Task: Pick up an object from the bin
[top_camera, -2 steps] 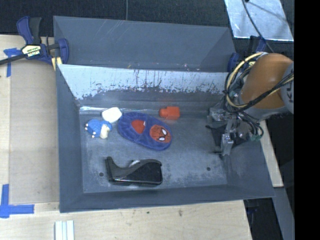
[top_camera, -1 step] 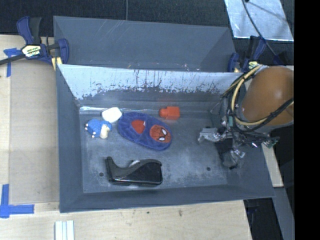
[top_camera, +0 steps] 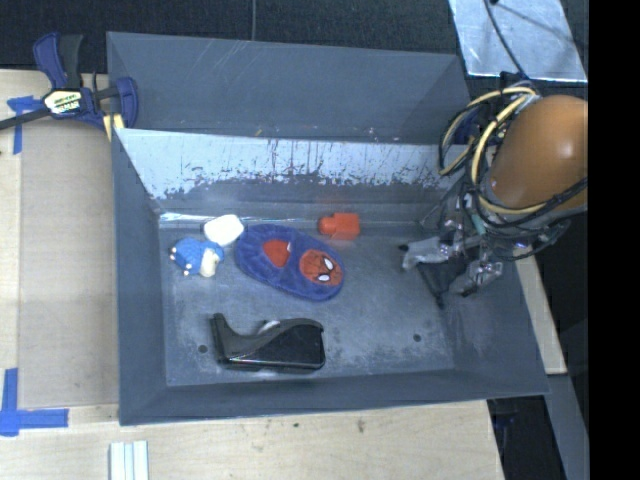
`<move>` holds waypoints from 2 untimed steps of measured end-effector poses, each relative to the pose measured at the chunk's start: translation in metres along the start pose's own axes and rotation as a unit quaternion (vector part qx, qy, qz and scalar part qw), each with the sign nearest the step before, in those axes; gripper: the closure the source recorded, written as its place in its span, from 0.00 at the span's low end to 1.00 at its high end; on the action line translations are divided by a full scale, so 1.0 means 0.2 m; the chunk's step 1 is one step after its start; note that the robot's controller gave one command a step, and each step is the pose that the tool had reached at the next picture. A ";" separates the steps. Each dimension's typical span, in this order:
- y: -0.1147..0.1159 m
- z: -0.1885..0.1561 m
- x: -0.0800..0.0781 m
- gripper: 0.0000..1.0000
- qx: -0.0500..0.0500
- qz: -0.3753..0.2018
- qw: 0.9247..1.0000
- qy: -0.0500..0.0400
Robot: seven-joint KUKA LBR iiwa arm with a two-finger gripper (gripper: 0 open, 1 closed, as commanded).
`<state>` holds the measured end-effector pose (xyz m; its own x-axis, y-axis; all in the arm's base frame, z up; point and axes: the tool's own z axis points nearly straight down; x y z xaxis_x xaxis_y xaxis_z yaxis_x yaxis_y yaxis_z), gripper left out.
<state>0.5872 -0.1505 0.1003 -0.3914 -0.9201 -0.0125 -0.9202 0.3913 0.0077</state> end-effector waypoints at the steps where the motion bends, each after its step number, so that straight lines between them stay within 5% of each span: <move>1: -0.10 0.13 -0.10 0.00 -0.003 -0.175 0.985 0.000; 2: -0.09 0.12 -0.12 0.00 -0.005 -0.174 0.985 -0.003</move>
Offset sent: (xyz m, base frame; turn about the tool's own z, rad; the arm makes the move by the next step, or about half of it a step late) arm 0.0245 0.0030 -0.0303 -0.3509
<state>0.6139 -0.1358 0.0759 -0.0529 -0.9984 -0.0215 -0.9985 0.0527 0.0112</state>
